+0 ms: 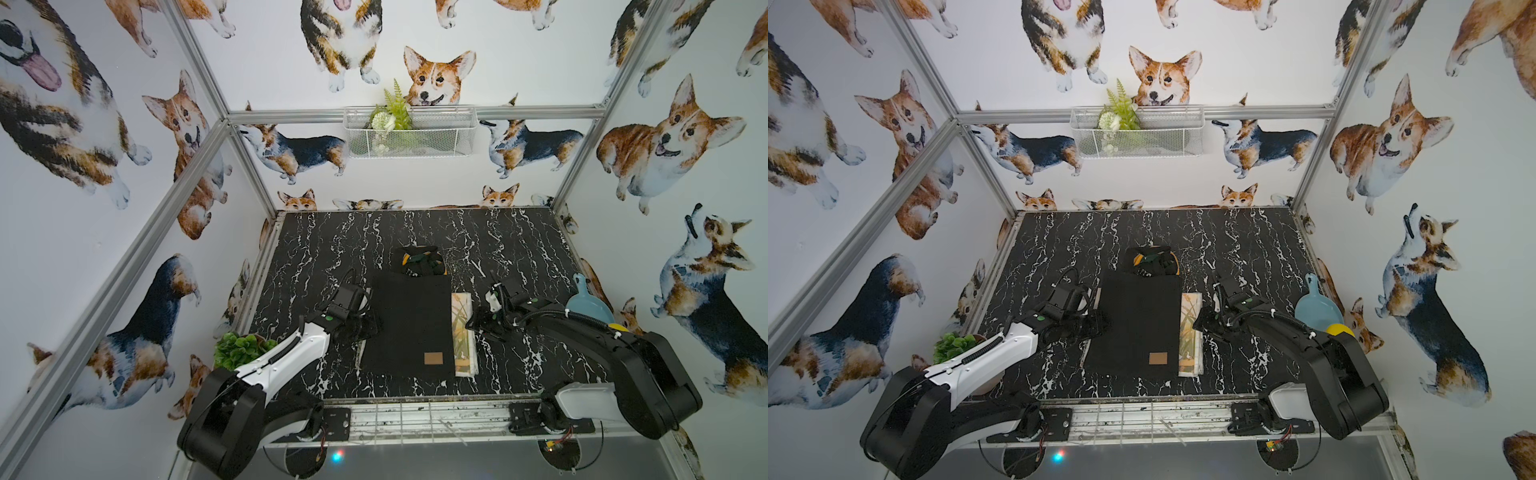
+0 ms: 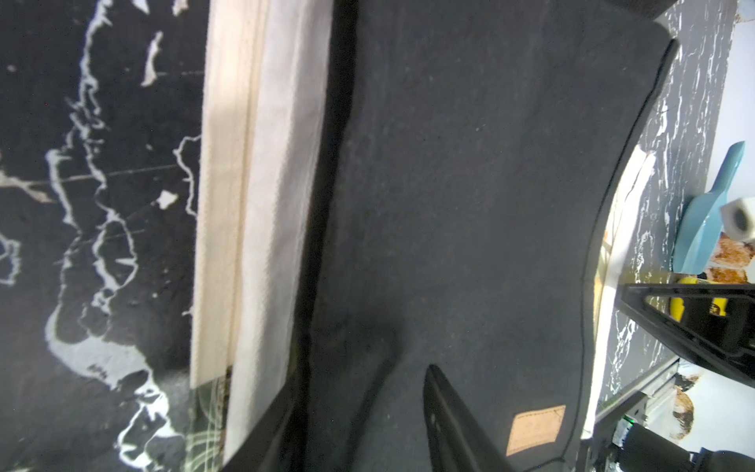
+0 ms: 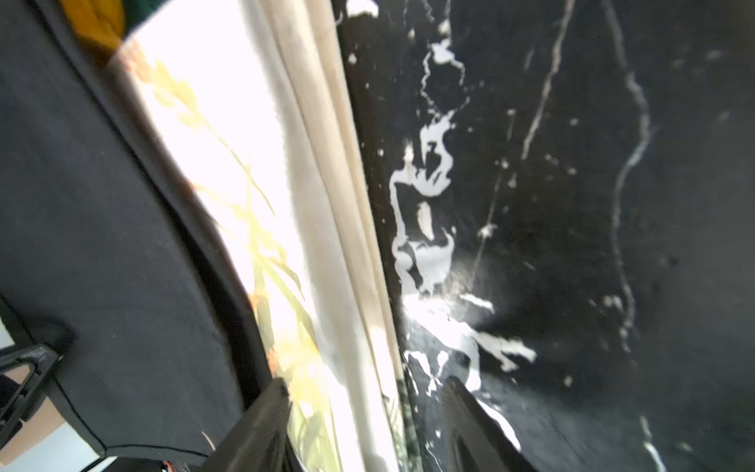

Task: Put away the canvas bag
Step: Place the canvas bag at the center of the board.

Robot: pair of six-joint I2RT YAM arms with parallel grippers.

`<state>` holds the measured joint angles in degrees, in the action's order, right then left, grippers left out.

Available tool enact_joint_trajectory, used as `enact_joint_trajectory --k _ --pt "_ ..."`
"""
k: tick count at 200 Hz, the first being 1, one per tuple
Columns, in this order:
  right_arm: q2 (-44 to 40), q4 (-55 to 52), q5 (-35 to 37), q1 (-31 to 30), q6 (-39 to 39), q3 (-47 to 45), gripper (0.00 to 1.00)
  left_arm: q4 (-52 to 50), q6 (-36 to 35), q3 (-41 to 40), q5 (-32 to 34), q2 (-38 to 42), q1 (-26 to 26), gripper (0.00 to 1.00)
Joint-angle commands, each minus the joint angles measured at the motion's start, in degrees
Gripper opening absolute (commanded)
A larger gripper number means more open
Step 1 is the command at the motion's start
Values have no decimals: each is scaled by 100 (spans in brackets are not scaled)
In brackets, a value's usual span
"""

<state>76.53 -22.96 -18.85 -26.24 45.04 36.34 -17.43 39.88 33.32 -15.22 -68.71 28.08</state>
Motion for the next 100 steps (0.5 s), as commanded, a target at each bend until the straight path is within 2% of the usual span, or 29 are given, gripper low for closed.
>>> enact_joint_trajectory --k 1,10,30,100 --pt "260 292 -66 2 117 85 50 349 54 95 -199 -133 -4 43" --pt "379 322 -89 -3 121 123 44 416 70 101 -250 -198 -4 41" --pt "537 422 -119 2 167 146 43 561 123 100 -353 -308 9 34" --pt "605 497 -157 -5 180 128 43 775 211 261 -403 -659 238 33"
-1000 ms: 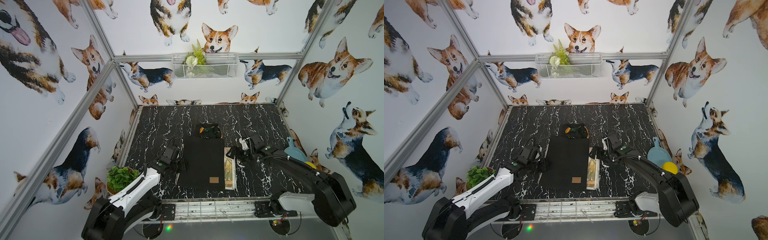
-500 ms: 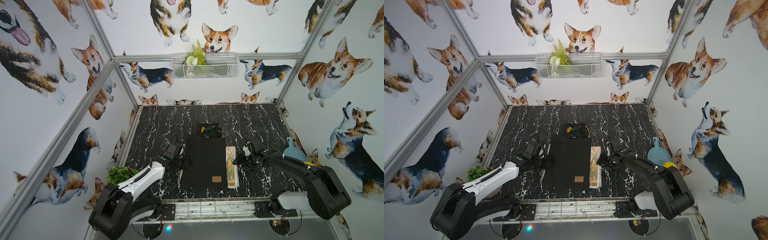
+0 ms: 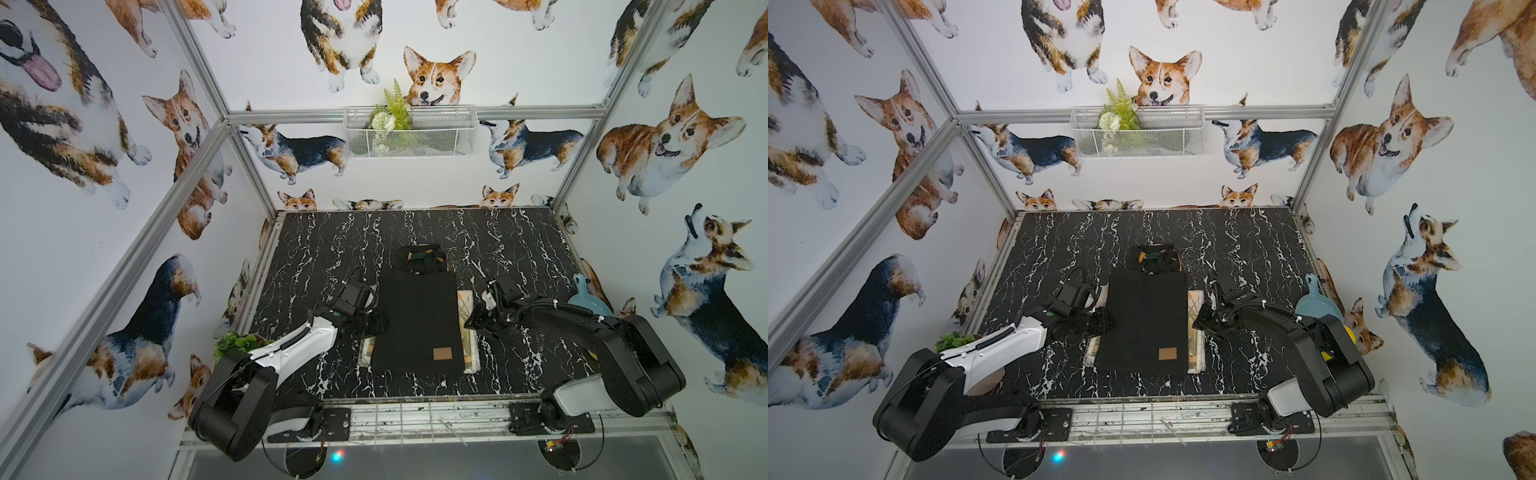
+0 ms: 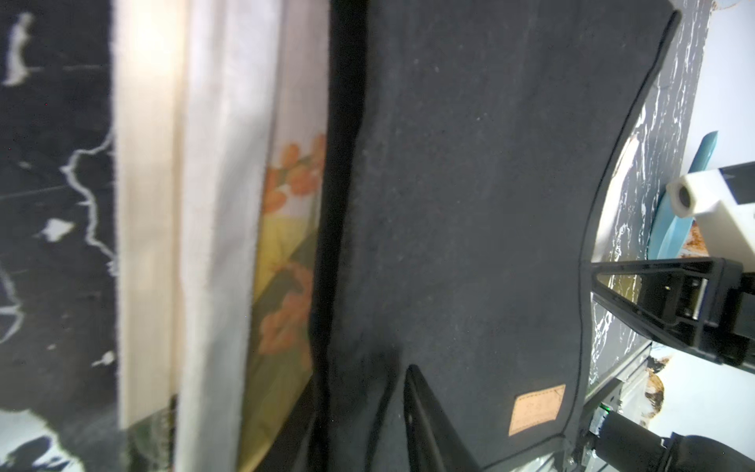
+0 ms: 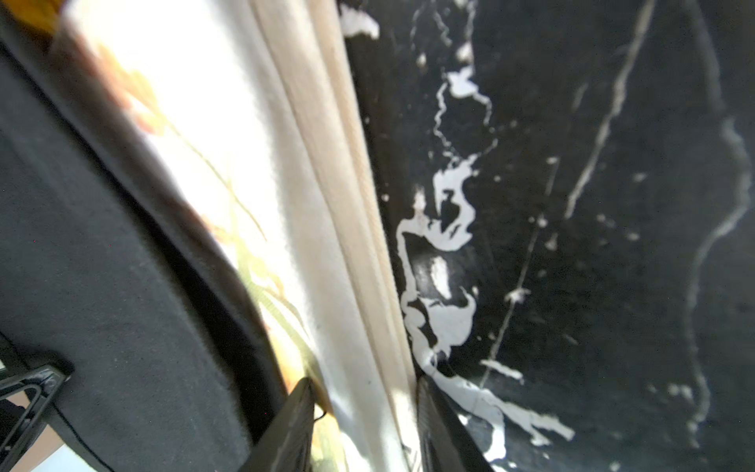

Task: Put away the canvas bag
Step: Place the canvas bag at the center of the board.

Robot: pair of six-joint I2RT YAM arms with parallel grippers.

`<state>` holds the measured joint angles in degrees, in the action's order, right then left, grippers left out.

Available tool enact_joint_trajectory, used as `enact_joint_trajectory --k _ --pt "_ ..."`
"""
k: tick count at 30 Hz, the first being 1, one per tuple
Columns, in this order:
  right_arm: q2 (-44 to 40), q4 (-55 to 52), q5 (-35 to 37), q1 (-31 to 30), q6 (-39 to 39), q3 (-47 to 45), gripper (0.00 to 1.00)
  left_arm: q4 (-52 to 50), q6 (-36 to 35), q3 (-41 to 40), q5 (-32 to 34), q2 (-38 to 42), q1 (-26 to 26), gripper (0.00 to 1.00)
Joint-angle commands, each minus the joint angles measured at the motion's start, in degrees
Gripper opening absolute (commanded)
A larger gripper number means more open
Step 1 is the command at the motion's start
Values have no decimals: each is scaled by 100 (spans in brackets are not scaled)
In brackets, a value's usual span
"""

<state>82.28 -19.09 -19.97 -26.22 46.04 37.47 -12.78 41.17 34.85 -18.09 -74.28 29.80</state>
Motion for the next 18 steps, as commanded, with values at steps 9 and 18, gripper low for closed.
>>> enact_joint_trajectory --k 9,18 --pt "33 81 -21 -6 45 23 43 285 47 222 -117 -174 78 33" --pt "-455 -577 357 181 -349 124 68 -1244 -701 568 981 343 -362 59"
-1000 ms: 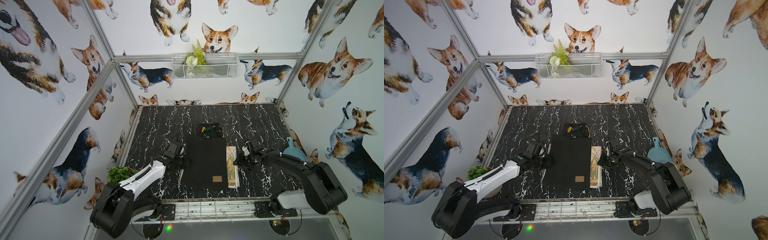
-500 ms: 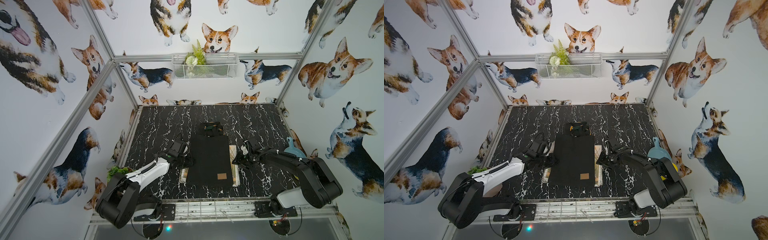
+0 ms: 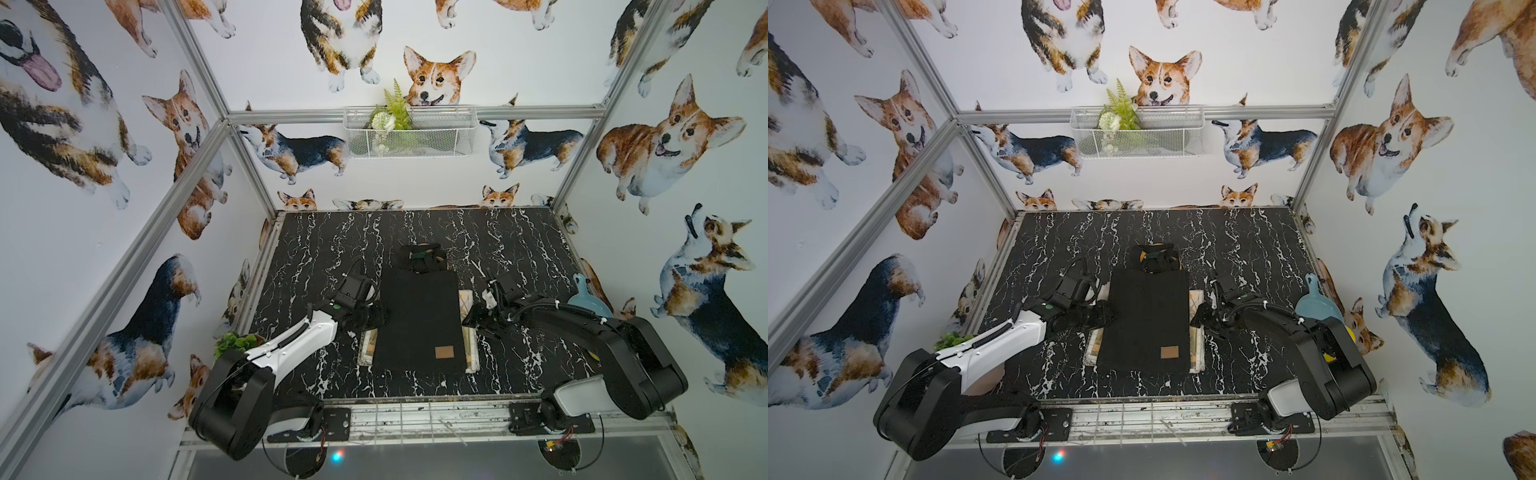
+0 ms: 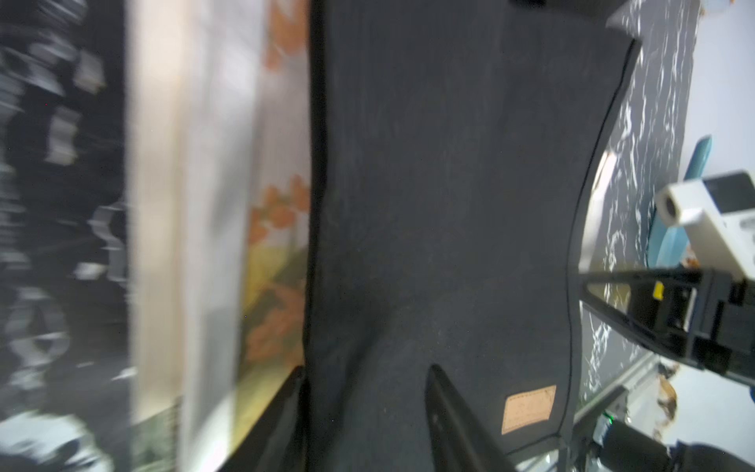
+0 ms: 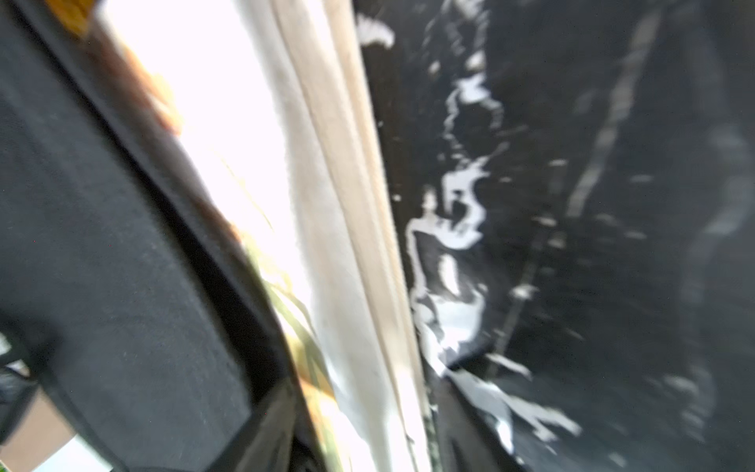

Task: Put away the canvas bag
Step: Place the canvas bag at the center of the board, then move the canvas bag to the center of the board.

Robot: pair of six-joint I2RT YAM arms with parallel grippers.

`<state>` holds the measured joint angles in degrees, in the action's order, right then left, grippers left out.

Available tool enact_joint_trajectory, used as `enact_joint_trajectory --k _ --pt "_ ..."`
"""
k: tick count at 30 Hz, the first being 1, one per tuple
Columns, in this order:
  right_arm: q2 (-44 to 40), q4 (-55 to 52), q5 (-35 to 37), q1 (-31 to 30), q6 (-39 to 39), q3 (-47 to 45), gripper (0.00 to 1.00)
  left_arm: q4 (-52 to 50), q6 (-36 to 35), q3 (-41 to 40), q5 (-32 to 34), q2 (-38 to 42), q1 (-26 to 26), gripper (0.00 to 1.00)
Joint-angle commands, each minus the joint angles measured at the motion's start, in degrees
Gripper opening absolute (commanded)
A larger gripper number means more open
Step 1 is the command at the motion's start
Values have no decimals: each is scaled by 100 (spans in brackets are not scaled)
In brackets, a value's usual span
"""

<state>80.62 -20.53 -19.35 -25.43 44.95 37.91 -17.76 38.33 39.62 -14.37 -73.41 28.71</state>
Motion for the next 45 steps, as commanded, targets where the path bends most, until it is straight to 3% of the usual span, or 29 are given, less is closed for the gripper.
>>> enact_joint_trajectory --k 1,4,8,11,24,29,34,45 --pt "-420 -484 333 106 -342 108 72 -819 -498 99 616 326 -346 62" --pt "-637 -620 201 104 -656 259 78 -849 -736 90 428 441 -555 74" --pt "-708 -796 129 -156 -1102 511 83 -744 -867 75 240 272 -566 79" --pt "-548 -854 133 -409 -1221 624 84 -538 -871 -39 172 93 -566 88" --pt "340 -392 118 -653 -930 374 82 42 -337 -495 109 -53 -371 88" --pt "420 -126 13 -813 -765 110 75 357 103 -678 398 -301 543 86" --pt "232 -233 15 -870 -769 -127 70 529 419 -973 499 -296 1015 79" --pt "-941 -941 167 -1464 -501 -512 68 196 1438 -1351 1160 630 2620 78"
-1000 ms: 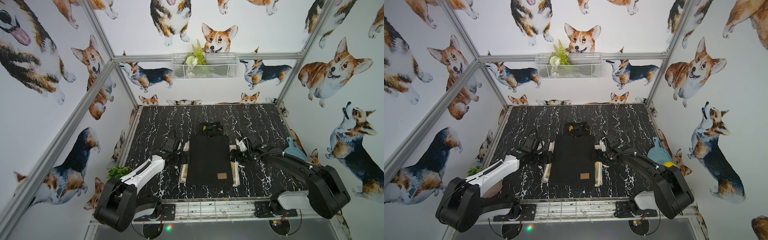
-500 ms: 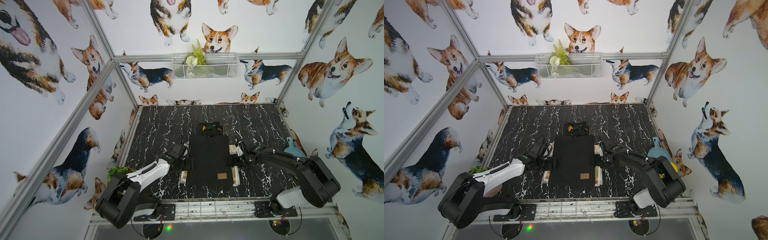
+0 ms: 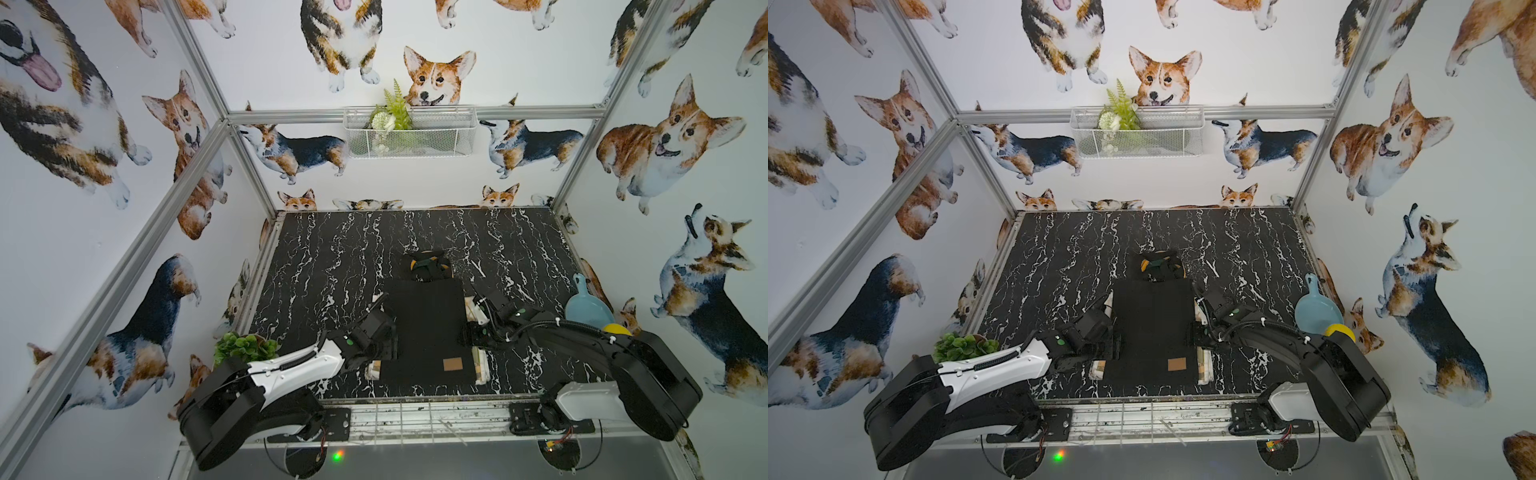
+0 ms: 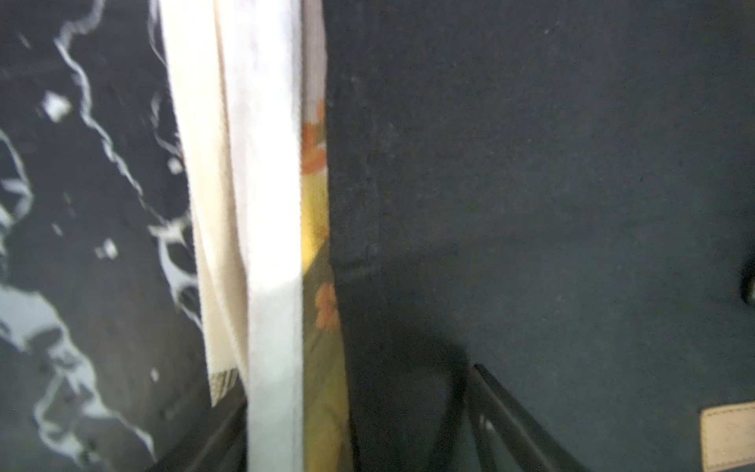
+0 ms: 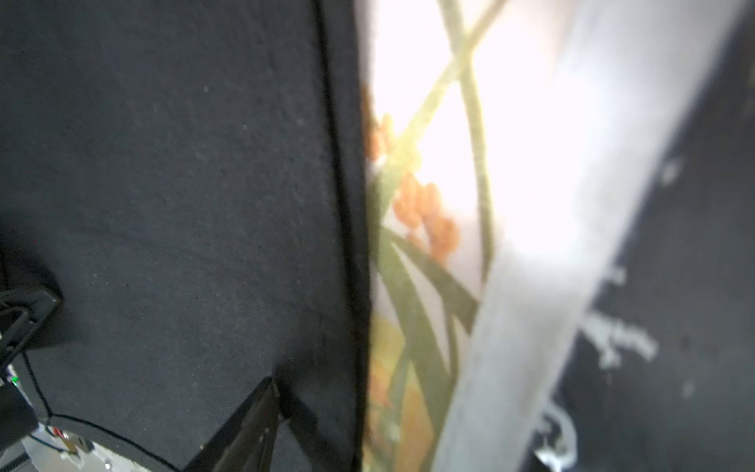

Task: Put away the canvas bag
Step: Move the canvas bag to the center of the board.

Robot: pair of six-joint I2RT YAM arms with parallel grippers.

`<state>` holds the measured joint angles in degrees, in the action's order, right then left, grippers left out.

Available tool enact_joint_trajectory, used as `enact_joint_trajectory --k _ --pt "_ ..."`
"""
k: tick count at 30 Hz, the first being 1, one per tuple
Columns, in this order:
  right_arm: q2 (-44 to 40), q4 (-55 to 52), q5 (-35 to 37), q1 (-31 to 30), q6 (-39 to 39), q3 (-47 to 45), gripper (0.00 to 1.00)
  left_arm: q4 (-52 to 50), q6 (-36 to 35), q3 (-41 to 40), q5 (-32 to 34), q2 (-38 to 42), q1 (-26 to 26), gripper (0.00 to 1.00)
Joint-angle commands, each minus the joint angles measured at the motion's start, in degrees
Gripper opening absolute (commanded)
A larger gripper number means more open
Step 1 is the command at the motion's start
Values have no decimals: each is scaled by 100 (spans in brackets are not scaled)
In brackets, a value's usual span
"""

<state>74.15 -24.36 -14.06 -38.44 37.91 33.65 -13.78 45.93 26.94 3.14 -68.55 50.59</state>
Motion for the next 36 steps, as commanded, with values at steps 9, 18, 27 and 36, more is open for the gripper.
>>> enact_joint_trajectory --k 9,18,27,36 --pt "-1151 -1407 341 -167 106 -66 80 -850 935 40 -72 561 855 79" --pt "-1127 -1802 252 553 -265 450 82 -1184 758 145 198 1056 708 82" --pt "-289 -837 -165 556 96 10 80 -518 510 127 -98 249 304 82" --pt "680 -648 -35 597 -92 756 76 -22 -71 368 -752 -451 -703 79"
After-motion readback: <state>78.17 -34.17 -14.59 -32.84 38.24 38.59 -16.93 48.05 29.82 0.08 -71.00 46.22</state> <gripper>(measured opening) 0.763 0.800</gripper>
